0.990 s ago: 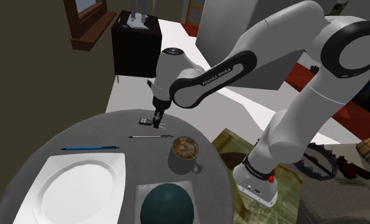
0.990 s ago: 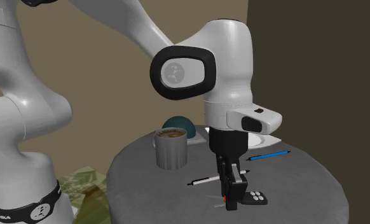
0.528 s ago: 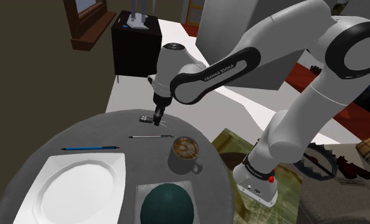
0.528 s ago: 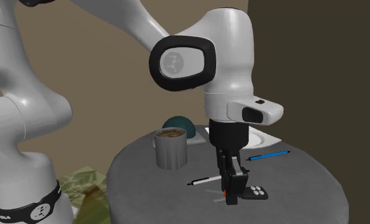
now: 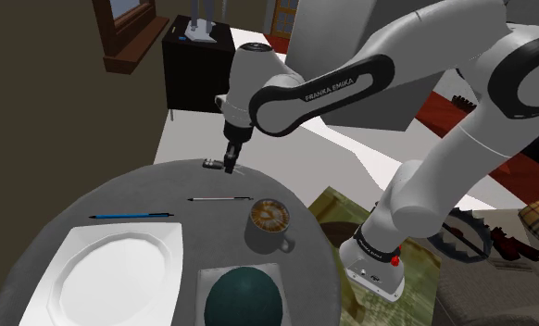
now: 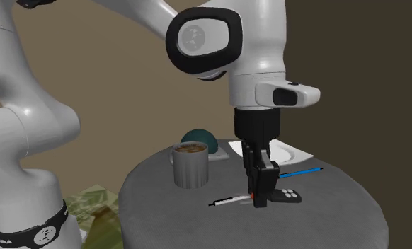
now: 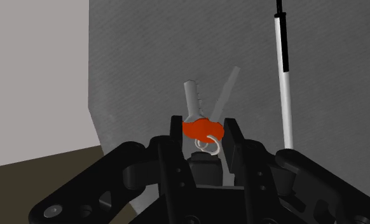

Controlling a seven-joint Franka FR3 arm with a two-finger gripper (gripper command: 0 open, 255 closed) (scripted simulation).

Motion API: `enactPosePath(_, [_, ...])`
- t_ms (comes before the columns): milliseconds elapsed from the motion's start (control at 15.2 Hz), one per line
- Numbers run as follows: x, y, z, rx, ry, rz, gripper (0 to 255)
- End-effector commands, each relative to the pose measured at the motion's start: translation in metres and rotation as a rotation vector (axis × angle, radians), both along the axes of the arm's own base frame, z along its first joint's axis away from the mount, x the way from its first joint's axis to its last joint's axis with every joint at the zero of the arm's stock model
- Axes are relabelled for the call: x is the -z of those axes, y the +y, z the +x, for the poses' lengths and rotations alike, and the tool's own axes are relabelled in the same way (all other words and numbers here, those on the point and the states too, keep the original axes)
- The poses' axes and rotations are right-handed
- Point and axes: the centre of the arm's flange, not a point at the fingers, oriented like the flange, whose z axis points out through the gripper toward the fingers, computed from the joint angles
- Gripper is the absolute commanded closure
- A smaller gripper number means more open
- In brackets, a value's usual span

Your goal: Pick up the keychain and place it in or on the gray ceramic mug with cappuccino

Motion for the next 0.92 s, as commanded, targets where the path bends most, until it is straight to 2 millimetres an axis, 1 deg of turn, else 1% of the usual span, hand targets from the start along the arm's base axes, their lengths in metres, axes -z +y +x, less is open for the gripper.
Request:
enactPosePath(0, [-0.011, -0.001, 0.000, 0.000, 0.001, 0.000, 255])
enactPosePath(858, [-0.079, -0.001, 0.000, 0.000, 0.001, 0.000, 255])
